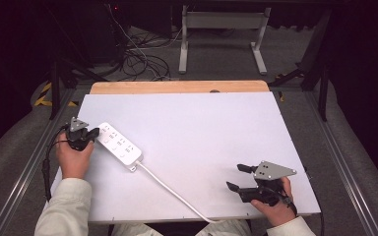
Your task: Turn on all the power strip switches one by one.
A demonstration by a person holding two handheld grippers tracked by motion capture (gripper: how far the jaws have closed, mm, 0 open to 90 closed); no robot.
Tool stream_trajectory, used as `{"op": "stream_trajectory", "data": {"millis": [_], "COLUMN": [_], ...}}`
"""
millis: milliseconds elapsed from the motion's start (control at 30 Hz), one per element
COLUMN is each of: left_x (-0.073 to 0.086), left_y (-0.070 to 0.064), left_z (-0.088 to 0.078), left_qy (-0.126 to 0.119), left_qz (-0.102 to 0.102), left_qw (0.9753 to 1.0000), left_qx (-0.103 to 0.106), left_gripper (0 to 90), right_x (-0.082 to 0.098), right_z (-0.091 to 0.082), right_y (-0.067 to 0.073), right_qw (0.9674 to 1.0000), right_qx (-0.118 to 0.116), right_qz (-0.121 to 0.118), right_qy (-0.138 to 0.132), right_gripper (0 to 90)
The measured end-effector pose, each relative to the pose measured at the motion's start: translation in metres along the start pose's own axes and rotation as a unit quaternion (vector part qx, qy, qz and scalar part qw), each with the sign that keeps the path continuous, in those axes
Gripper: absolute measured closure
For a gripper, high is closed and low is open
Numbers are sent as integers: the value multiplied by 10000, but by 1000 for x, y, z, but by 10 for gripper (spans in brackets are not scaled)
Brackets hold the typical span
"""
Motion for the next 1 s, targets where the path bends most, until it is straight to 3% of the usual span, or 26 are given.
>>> {"op": "stream_trajectory", "data": {"millis": [233,433,533,567,633,667,733,800,933,1000], "left_x": [0,1,0,0,-2,-3,-8,-18,-34,-41], "left_y": [0,0,-2,-3,-5,-7,-8,-10,-25,-34], "left_z": [0,1,4,3,4,3,0,-8,-30,-39], "left_qy": [32,57,-18,36,137,94,-31,-377,-686,-809], "left_qz": [-14,92,-39,36,373,333,39,-182,-107,-78], "left_qw": [10000,9999,9998,9999,9991,9993,9999,9991,9969,9956], "left_qx": [-3,-41,182,130,-137,-167,-127,55,374,471], "left_gripper": [900,900,900,900,900,900,900,900,895,773], "right_x": [0,0,0,0,0,0,0,-1,-1,-2], "right_z": [0,0,-1,-1,-2,-2,-2,-1,-3,-4], "right_y": [0,0,0,0,0,0,-1,-1,-3,-4], "right_qw": [10000,10000,10000,10000,10000,10000,10000,10000,9999,9999], "right_qx": [-10,-11,-15,-11,-8,-4,3,17,49,77], "right_qz": [2,3,1,1,11,23,42,31,56,59], "right_qy": [-2,-5,-6,-12,-23,-26,-27,-29,-69,-101], "right_gripper": [303,303,303,303,303,303,302,303,302,302]}}
Point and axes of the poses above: each handheld gripper's, and its own axes: z roughly forward along the jaws, x roughly out of its underside, y roughly to its left, the point moved 10 cm from there along z, roughly forward along the jaws, and after that the axes turned 6 degrees about -y, right-handed, at the moved point
